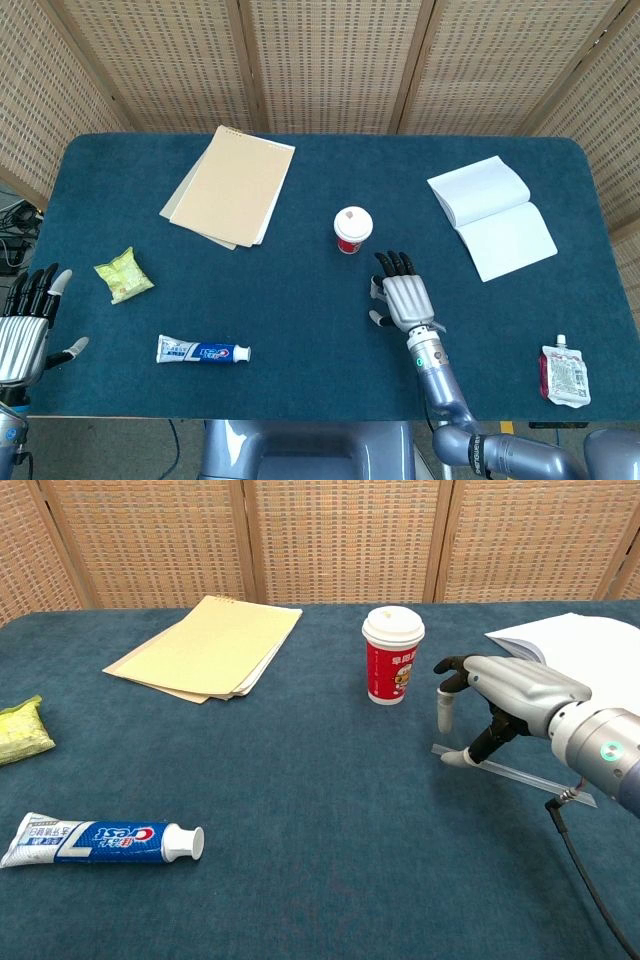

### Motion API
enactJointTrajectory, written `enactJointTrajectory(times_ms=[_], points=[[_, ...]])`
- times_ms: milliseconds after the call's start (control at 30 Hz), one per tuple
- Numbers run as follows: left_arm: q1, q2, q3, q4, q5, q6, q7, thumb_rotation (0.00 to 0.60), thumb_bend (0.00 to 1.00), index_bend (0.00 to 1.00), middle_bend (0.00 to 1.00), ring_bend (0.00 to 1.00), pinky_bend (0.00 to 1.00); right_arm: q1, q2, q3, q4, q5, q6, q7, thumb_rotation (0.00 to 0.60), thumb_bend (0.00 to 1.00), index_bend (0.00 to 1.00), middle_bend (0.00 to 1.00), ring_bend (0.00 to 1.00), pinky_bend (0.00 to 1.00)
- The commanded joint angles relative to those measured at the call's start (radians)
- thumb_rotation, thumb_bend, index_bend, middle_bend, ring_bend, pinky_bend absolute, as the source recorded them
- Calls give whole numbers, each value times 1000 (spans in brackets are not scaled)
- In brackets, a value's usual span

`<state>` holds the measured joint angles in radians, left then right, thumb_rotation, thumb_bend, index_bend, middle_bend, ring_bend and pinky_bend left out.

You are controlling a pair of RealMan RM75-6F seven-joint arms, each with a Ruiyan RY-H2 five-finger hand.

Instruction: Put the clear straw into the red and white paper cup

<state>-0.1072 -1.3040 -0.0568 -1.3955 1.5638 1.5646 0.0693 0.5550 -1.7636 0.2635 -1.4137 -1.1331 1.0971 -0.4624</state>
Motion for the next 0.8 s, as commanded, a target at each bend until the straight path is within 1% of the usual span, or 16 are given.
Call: enactJointTrajectory(times_ms=[33,267,800], points=[[-1,-1,0,1,-2,-3,0,600,73,0,0,0,0,7,-8,-2,23,22,-16,7,600,413,544,152,0,0],[-4,-1,1,1,-3,-6,2,600,74,0,0,0,0,19,-12,-4,42,46,-25,11,600,417,514,134,0,0],[-9,-4,2,2,-9,-16,2,600,74,0,0,0,0,52,-22,2,123,95,-62,34,600,441,520,136,0,0]])
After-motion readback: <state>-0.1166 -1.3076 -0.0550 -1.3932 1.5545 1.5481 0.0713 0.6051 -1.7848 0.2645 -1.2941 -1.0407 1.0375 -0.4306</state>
